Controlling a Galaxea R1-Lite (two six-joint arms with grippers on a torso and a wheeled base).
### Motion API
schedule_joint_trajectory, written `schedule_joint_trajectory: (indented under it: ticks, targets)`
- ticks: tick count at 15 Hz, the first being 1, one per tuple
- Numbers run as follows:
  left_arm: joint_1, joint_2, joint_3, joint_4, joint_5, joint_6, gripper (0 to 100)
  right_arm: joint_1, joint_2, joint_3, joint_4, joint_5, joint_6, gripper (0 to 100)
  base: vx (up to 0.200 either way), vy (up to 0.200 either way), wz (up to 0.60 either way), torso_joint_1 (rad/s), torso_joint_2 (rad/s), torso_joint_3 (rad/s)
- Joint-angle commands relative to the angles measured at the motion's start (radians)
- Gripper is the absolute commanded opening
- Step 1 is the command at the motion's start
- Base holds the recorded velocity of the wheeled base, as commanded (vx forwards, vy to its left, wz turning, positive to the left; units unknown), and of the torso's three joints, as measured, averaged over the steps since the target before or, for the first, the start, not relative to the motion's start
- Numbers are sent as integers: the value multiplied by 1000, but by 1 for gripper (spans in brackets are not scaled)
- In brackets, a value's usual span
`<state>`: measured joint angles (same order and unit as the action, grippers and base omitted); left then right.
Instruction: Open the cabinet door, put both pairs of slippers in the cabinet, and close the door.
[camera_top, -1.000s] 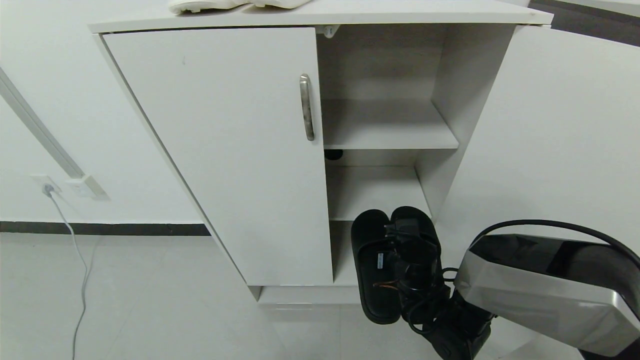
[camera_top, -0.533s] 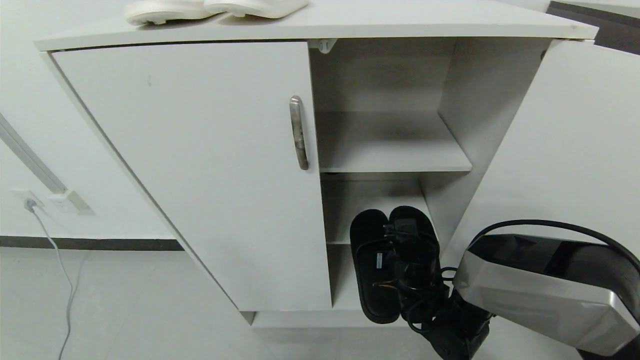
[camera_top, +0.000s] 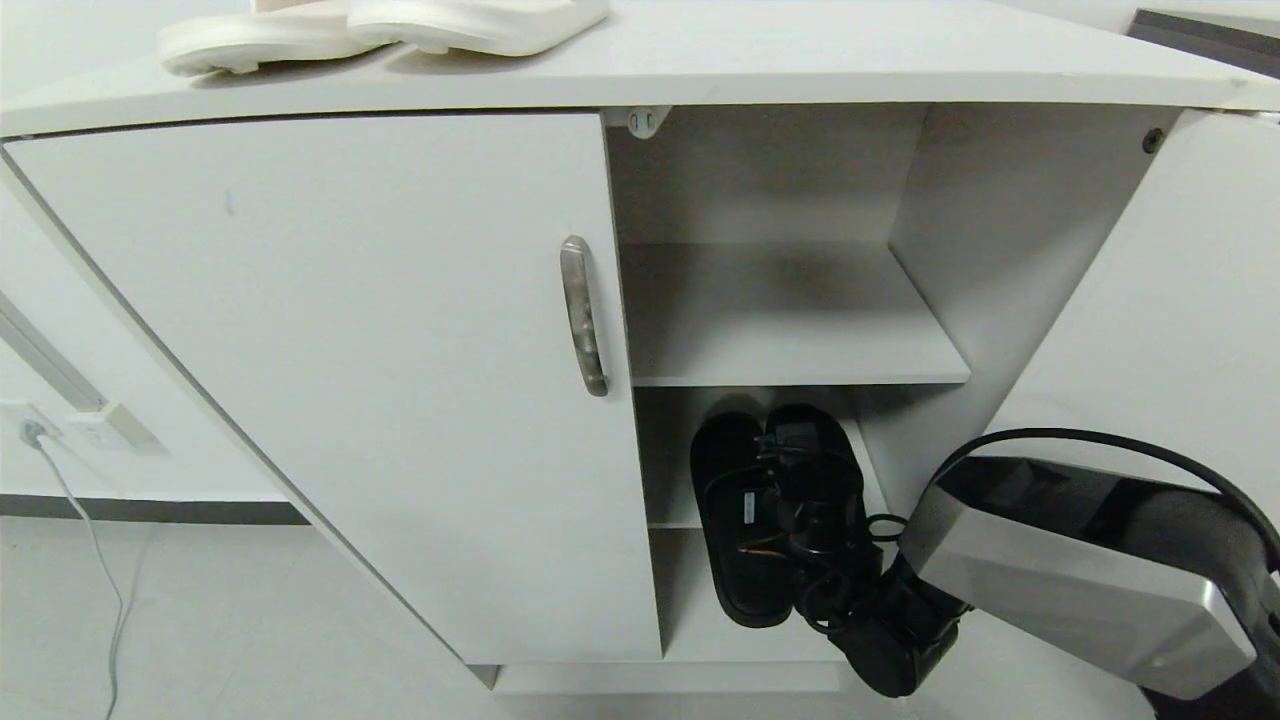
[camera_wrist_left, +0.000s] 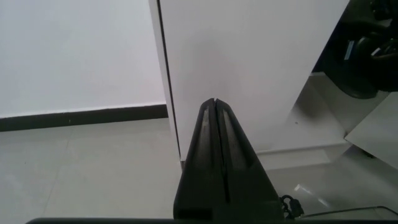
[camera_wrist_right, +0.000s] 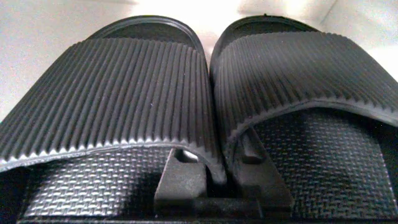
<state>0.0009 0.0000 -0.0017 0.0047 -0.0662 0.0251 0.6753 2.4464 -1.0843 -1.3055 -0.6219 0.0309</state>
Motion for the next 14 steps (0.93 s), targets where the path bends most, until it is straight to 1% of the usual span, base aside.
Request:
schedule_joint_trajectory:
  ticks: [1, 4, 10, 14]
  targets:
    - [1, 2, 0, 0, 2, -1, 0, -16, 16, -83, 58, -1, 20, 0, 0, 0, 0, 0, 0, 0]
    - [1, 2, 0, 0, 6, -4, 0, -42, 39, -198, 180, -1, 57, 0, 0, 0, 0, 0, 0, 0]
    - [1, 2, 0, 0, 6, -5, 0, -85, 105, -404, 298, -2, 55, 0, 0, 0, 0, 0, 0, 0]
    - [1, 2, 0, 0, 6, -5, 0, -99, 108, -460, 362, -1, 54, 0, 0, 0, 0, 0, 0, 0]
